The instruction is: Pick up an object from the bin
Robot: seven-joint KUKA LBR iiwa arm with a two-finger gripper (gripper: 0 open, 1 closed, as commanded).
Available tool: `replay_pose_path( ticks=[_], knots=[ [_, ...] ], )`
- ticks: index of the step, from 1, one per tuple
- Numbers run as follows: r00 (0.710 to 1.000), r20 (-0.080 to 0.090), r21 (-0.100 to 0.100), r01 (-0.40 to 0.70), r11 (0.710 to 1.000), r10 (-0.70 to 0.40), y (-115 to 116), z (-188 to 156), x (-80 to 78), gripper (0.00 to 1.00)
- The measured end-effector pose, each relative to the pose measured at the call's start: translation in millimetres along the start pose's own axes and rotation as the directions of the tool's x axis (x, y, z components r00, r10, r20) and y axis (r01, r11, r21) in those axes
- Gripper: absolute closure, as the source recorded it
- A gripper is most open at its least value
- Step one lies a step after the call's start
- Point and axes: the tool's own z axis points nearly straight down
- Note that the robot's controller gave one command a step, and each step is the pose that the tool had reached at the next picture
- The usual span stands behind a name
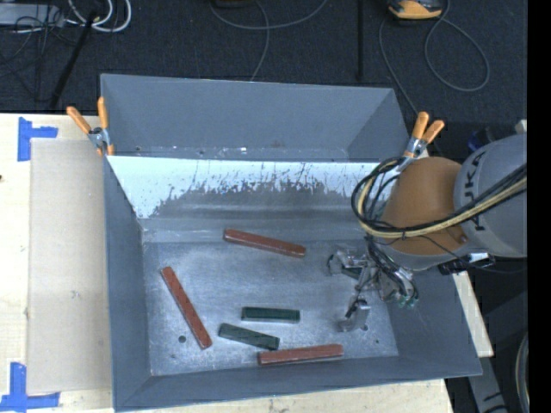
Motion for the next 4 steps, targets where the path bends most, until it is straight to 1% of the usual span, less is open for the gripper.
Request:
replay_pose_path(
  ticks=[1, 2, 3, 4],
  knots=[
    [0.990, 0.011, 0.000, -0.143, 0.990, 0.143, -14.5, -91.7, -46.1, 0.00],
    [0.995, -0.001, 0.001, -0.100, 0.995, 0.100, -14.6, 5.8, -77.7, 0.00],
    [0.995, 0.002, 0.001, -0.098, 0.995, 0.098, -14.6, 1.4, -78.2, 1.00],
    [0.989, 0.010, 0.000, -0.147, 0.989, 0.147, -12.5, -89.9, -54.6, 1.00]
  ],
)
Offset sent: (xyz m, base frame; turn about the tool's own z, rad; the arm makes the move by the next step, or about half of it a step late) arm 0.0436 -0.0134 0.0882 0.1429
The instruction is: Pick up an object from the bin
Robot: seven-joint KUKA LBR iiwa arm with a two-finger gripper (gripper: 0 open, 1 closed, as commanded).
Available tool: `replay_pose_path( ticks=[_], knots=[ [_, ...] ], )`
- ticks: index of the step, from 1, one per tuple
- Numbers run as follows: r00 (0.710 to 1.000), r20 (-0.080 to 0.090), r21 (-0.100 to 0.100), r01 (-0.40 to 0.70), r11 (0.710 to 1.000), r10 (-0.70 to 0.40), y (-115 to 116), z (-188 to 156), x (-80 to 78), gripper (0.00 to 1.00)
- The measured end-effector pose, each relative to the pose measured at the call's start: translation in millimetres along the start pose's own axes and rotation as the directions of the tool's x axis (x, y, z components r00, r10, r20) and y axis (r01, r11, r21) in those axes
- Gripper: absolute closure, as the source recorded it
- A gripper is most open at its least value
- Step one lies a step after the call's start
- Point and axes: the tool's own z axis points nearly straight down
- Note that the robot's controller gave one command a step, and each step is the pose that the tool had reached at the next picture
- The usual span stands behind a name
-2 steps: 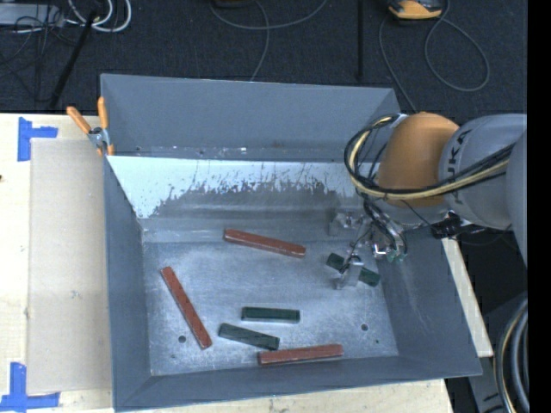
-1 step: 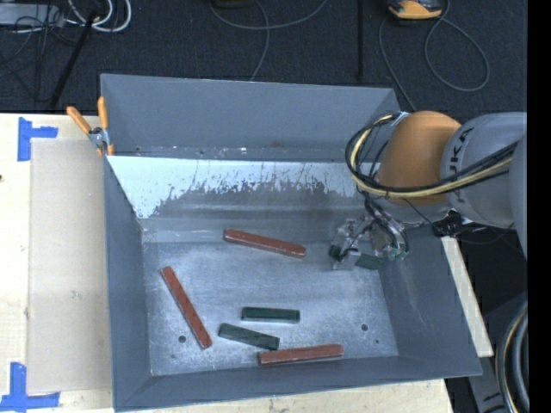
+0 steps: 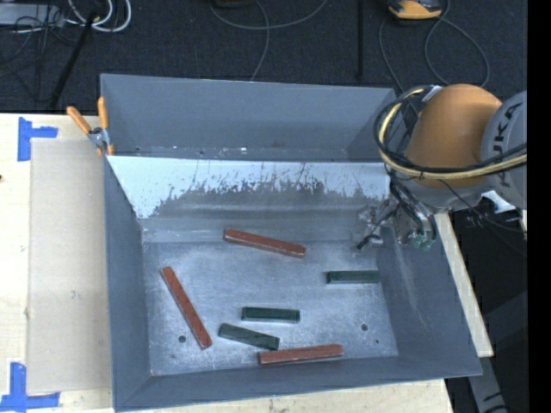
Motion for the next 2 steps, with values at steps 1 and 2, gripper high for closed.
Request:
replay_pose_path(
  ticks=[1, 2],
  knots=[
    [1.000, -0.006, 0.001, 0.002, 1.000, -0.002, 0.2, 4.9, 1.0, 0.00],
    [0.995, -0.019, -0.003, 0.098, 0.995, -0.098, 42.8, 95.3, 70.1, 0.00]
  ],
)
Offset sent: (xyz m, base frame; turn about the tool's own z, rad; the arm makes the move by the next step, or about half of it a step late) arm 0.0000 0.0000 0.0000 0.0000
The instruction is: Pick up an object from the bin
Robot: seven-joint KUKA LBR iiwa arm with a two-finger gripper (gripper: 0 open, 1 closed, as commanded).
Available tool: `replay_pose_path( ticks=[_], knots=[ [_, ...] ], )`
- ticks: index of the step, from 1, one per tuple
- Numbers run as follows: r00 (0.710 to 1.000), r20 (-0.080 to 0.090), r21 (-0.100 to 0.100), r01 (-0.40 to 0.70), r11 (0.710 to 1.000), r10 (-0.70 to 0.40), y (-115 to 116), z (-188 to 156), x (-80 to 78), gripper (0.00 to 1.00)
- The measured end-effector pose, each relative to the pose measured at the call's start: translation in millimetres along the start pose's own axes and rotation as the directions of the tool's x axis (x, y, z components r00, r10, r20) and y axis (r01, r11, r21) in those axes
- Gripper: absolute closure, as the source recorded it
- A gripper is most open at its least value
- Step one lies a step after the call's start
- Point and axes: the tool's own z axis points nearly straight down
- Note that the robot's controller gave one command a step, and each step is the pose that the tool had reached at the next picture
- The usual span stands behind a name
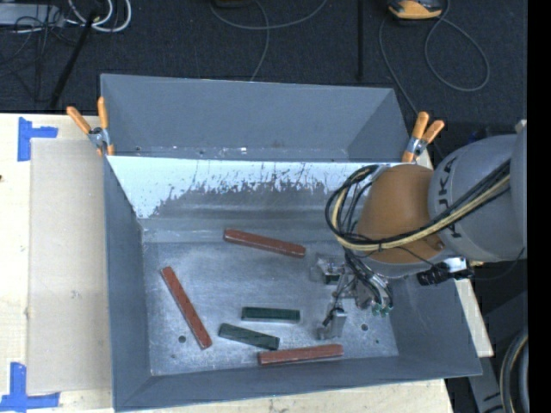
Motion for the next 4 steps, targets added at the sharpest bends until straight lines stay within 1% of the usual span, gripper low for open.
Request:
replay_pose_path(
  ticks=[1, 2, 3, 4],
  knots=[
    [1.000, 0.015, -0.003, -0.020, 1.000, 0.020, 93.9, -60.1, 15.5, 0.00],
    [0.999, 0.031, 0.001, 0.036, 0.999, -0.036, 98.3, -5.3, 64.0, 0.00],
    [0.999, 0.014, 0.003, 0.038, 0.999, -0.038, 97.9, -6.1, 66.9, 1.00],
    [0.999, 0.013, 0.003, -0.033, 0.999, 0.033, 70.1, -23.8, 47.6, 1.00]
  ],
)
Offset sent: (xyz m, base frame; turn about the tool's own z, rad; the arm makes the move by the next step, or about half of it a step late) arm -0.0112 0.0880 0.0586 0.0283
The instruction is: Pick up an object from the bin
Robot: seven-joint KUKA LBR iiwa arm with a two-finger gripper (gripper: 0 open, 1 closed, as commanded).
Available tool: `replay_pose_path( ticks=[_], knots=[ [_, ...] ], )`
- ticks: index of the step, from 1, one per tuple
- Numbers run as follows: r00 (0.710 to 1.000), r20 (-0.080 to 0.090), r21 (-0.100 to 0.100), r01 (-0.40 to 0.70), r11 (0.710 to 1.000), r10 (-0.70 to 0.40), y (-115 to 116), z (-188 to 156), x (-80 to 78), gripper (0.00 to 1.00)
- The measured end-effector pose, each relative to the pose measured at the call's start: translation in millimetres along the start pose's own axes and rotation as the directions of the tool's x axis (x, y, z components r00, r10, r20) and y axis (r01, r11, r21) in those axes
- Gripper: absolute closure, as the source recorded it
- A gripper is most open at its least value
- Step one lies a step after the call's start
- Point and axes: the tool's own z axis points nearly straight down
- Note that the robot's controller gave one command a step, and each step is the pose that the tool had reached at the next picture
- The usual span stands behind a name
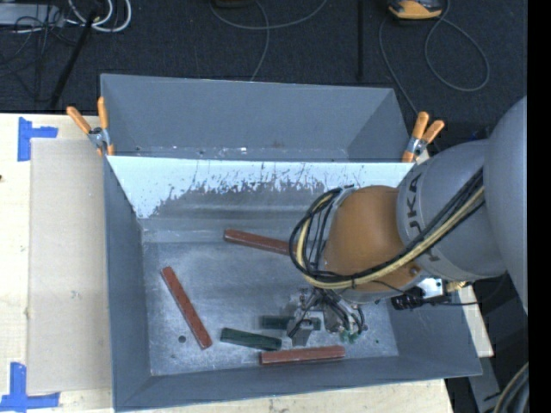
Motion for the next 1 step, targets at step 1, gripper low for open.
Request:
replay_pose_path(
  ticks=[1],
  knots=[
    [1.000, 0.007, -0.003, 0.013, 1.000, -0.013, 41.5, -160.3, -21.6, 1.00]
  ],
)
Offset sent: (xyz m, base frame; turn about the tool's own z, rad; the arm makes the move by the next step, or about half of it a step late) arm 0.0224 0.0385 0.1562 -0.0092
